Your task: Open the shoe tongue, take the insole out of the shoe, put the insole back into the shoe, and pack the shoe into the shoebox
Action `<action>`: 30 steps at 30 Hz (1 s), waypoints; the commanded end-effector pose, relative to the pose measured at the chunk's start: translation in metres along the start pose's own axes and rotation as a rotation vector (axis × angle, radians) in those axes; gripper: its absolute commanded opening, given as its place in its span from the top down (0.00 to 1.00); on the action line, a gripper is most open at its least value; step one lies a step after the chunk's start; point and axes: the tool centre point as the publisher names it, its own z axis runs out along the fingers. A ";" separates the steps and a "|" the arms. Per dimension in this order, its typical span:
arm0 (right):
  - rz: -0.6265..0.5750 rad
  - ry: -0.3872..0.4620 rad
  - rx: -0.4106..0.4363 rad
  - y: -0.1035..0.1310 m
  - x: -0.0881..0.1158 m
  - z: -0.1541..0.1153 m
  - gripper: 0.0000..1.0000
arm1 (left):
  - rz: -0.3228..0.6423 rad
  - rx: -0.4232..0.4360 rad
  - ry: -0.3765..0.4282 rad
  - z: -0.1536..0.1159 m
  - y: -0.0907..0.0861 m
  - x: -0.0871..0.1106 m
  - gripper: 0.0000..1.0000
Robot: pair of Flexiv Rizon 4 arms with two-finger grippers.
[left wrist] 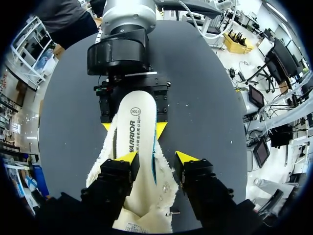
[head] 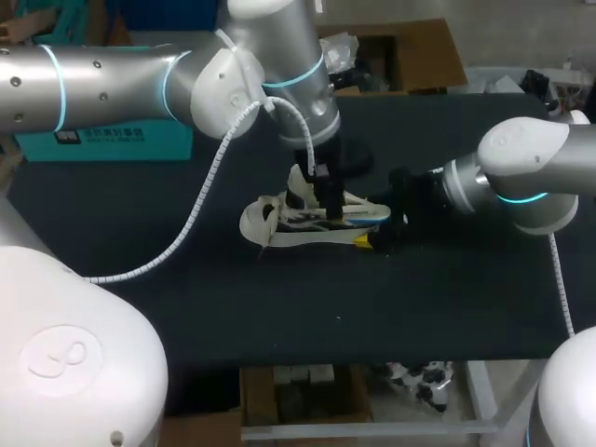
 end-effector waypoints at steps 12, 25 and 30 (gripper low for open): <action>-0.001 0.002 -0.003 -0.006 0.000 0.004 1.00 | 0.020 0.007 -0.072 0.026 -0.030 -0.015 0.50; -0.001 0.002 -0.003 -0.006 0.000 0.004 1.00 | 0.045 0.005 -0.055 0.044 -0.035 -0.020 0.44; -0.001 0.002 -0.003 -0.006 0.000 0.004 1.00 | 0.043 0.005 -0.048 0.046 -0.035 -0.023 0.49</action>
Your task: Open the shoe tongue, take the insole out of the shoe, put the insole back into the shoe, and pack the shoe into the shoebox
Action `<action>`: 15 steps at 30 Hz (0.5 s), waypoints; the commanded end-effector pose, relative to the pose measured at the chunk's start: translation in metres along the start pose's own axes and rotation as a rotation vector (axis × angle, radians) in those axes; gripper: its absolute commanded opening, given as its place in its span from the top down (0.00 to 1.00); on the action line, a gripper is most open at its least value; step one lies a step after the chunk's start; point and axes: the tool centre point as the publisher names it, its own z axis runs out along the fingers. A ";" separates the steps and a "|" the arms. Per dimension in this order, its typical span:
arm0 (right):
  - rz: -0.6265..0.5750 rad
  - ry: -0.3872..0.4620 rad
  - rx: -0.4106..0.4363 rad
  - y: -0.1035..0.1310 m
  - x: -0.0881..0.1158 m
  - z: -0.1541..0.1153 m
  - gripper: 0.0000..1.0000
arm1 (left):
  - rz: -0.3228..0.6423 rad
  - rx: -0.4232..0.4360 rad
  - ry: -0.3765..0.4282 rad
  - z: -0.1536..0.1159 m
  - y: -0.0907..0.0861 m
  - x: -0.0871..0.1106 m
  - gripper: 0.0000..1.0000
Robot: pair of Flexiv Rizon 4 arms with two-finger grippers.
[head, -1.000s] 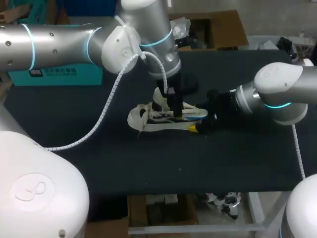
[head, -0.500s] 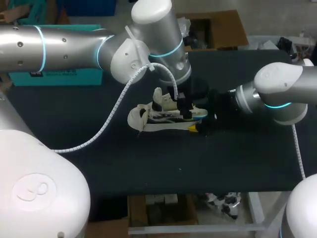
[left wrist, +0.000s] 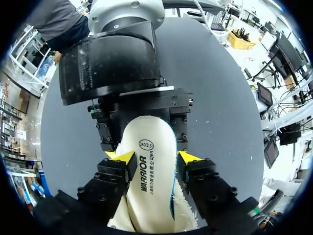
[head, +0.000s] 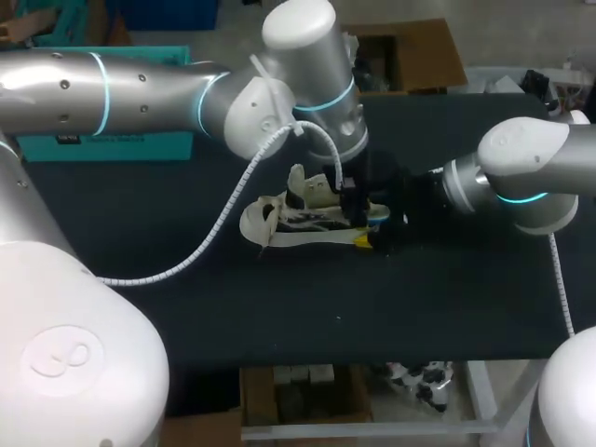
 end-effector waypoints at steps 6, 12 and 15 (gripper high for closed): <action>-0.001 0.002 -0.003 -0.006 0.000 0.004 1.00 | -0.028 0.004 -0.010 -0.001 0.000 -0.007 0.64; -0.001 0.002 -0.003 -0.006 0.000 0.004 1.00 | -0.046 0.016 -0.022 -0.008 0.003 -0.011 0.67; -0.001 0.002 -0.003 -0.006 0.000 0.004 1.00 | -0.055 0.026 -0.031 -0.013 0.004 -0.012 0.69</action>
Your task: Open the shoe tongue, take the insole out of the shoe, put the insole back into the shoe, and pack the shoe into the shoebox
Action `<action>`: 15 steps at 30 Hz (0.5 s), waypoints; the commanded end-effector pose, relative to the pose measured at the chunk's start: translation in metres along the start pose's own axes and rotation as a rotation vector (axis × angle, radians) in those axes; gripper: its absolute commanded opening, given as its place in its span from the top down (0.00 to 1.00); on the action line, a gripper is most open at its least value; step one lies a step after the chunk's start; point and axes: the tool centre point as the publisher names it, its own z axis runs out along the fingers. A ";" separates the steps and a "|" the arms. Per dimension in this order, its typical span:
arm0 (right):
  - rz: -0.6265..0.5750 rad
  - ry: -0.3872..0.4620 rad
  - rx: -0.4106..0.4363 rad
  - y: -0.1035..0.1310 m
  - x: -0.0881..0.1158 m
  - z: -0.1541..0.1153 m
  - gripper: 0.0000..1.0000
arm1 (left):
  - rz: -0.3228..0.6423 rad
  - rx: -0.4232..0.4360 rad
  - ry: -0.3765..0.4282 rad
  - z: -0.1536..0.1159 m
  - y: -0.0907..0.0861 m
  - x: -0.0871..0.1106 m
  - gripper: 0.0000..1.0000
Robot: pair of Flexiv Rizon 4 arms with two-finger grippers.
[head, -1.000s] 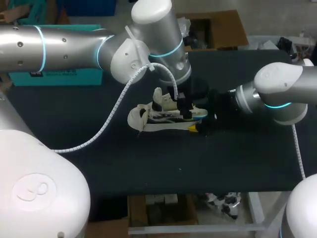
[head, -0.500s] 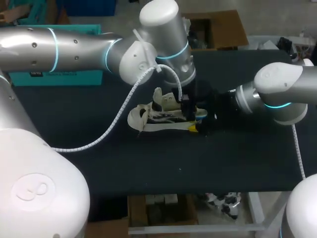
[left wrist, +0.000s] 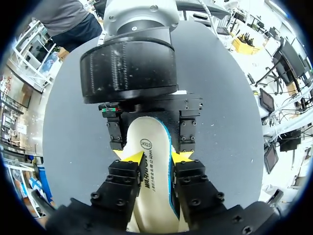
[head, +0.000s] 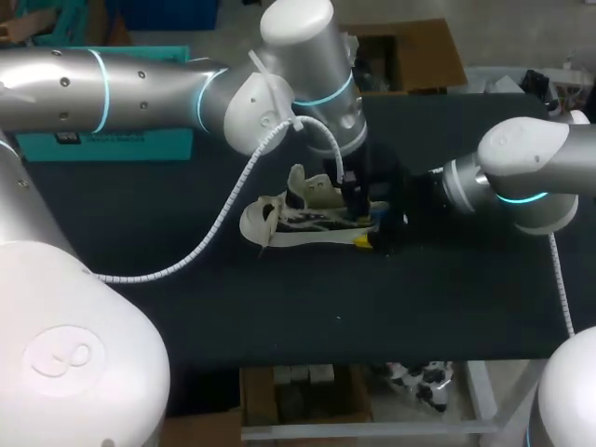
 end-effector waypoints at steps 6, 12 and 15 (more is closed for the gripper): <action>-0.001 0.002 -0.004 -0.006 0.000 0.004 1.00 | -0.042 0.028 -0.039 -0.014 0.008 -0.004 0.79; -0.001 0.002 -0.004 -0.006 0.000 0.004 1.00 | -0.064 0.048 -0.037 -0.020 0.013 -0.005 1.00; -0.001 0.002 -0.004 -0.006 0.000 0.004 1.00 | -0.049 0.072 -0.023 -0.029 0.016 -0.001 1.00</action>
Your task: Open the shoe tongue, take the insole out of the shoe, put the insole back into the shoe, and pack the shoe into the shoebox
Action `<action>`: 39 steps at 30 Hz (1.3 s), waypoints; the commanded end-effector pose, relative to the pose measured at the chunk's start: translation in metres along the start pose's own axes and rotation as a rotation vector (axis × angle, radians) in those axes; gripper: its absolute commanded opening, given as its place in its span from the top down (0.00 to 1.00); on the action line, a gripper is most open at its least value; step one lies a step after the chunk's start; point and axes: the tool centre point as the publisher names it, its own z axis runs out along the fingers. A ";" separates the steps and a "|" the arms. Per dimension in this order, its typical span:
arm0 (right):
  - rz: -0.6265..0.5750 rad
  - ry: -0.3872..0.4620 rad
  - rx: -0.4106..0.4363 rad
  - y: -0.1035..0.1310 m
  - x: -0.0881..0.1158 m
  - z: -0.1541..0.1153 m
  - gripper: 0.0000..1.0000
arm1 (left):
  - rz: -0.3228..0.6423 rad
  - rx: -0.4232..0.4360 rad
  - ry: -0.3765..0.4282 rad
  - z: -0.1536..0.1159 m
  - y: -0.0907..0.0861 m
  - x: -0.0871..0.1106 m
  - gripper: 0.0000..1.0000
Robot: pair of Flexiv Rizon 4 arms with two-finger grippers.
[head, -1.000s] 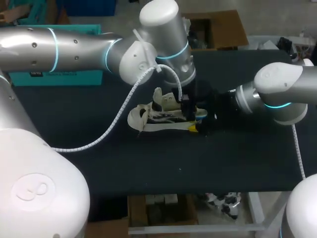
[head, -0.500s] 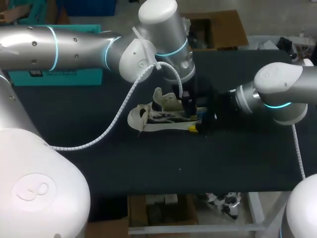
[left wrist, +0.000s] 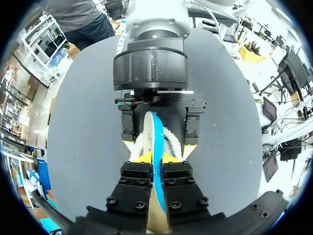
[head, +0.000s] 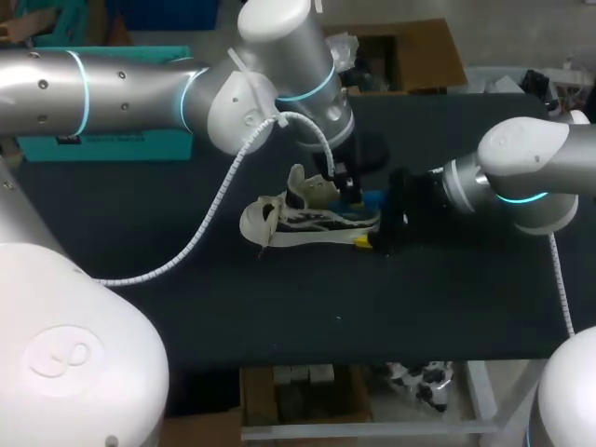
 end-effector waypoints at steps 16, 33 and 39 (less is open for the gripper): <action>-0.021 0.000 0.020 0.002 -0.002 -0.010 1.00 | 0.126 0.308 0.144 -0.090 -0.014 0.041 1.00; -0.013 -0.042 0.073 -0.002 0.017 -0.068 0.00 | 0.269 0.657 0.331 -0.154 -0.074 0.065 1.00; -0.042 -0.041 0.122 0.006 0.014 -0.092 0.00 | 0.338 0.756 0.383 -0.184 -0.087 0.069 1.00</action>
